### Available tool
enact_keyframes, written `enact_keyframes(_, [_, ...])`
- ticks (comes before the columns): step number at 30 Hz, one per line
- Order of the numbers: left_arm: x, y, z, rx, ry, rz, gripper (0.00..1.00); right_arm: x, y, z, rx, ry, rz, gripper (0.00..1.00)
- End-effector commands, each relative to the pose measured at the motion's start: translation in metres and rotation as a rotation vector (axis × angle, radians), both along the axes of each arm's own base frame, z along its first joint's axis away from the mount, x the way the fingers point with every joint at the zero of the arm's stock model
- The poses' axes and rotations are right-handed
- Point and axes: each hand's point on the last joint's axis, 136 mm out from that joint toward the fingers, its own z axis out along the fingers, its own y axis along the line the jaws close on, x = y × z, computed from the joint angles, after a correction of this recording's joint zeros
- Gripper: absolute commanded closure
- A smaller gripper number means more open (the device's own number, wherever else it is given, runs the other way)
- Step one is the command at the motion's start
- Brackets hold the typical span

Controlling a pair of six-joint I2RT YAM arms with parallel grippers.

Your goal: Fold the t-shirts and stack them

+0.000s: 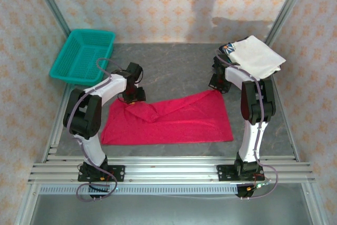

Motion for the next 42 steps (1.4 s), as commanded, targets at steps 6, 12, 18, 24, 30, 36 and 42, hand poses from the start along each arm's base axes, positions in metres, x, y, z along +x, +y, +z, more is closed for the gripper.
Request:
enact_keyframes(6, [-0.019, 0.005, 0.005, -0.017, 0.003, -0.058, 0.65, 0.000, 0.001, 0.013, -0.004, -0.020, 0.006, 1.00])
enact_keyframes(12, [-0.016, 0.005, 0.007, -0.012, -0.009, -0.062, 0.77, 0.000, 0.002, 0.013, -0.005, -0.018, 0.008, 1.00])
enact_keyframes(18, [-0.008, 0.008, 0.020, 0.004, -0.041, -0.067, 1.00, 0.002, 0.001, 0.019, -0.005, -0.033, 0.010, 1.00])
enact_keyframes(24, [0.006, 0.013, 0.056, -0.007, -0.133, -0.040, 1.00, 0.008, 0.003, 0.046, 0.007, -0.113, 0.023, 1.00])
enact_keyframes(30, [0.022, 0.022, 0.092, -0.021, -0.211, -0.015, 1.00, 0.011, 0.005, 0.067, 0.013, -0.156, 0.037, 1.00])
enact_keyframes(36, [0.043, 0.032, 0.107, -0.031, -0.247, -0.004, 1.00, 0.019, 0.001, 0.083, -0.015, -0.191, 0.050, 1.00])
enact_keyframes(42, [0.054, 0.028, 0.104, -0.071, -0.253, -0.027, 1.00, 0.028, 0.001, 0.095, -0.032, -0.214, 0.064, 1.00])
